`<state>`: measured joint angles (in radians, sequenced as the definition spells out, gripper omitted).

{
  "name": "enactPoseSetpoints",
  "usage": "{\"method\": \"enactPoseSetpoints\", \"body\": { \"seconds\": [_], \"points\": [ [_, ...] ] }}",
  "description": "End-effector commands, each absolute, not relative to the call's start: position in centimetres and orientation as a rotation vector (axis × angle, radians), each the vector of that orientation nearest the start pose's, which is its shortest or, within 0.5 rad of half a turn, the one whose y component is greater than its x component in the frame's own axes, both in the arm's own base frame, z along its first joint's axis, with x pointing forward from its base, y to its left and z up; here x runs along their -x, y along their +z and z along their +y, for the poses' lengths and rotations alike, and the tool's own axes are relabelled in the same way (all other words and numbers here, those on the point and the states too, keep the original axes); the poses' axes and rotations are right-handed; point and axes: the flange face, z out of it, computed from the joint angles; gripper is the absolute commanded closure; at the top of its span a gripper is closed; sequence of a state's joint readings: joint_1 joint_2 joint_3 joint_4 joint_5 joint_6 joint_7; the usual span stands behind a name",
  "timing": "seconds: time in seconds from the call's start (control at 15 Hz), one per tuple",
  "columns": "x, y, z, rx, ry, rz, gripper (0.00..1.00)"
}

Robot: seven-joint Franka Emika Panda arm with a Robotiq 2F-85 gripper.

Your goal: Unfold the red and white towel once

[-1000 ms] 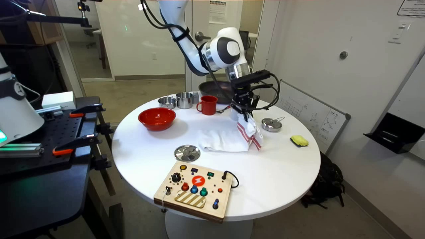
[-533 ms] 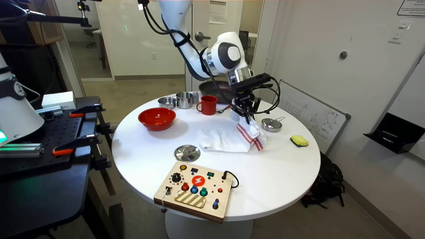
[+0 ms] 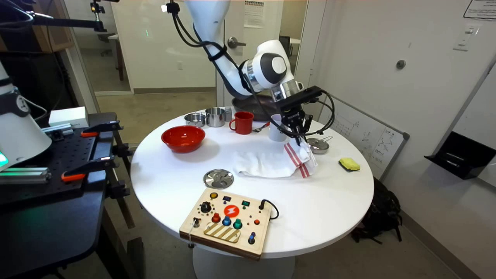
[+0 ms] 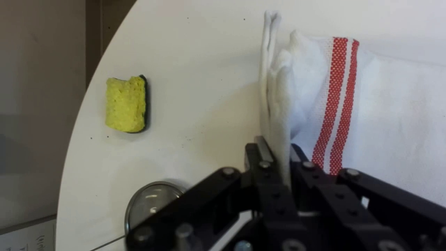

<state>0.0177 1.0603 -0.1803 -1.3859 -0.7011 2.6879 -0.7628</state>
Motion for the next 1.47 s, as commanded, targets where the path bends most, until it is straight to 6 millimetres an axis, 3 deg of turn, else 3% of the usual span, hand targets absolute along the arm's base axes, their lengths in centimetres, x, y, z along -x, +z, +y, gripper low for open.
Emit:
{"method": "enactPoseSetpoints", "body": {
  "seconds": [0.0,0.27,0.33,0.47,0.93,1.07,1.4],
  "points": [
    [-74.6,9.1,-7.4,-2.023,-0.01,1.523,0.98],
    [-74.9,7.9,-7.3,-2.025,-0.029,1.54,0.98],
    [-74.9,7.4,-7.2,-2.033,-0.036,1.546,0.66],
    [-75.0,6.4,-7.1,-2.039,-0.052,1.554,0.58],
    [-75.6,4.7,-7.2,-2.029,-0.081,1.554,0.06],
    [-75.9,4.7,-7.3,-2.016,-0.085,1.538,0.0],
    [-77.0,4.9,-7.7,-1.987,-0.041,1.459,0.0]
  ]
}}
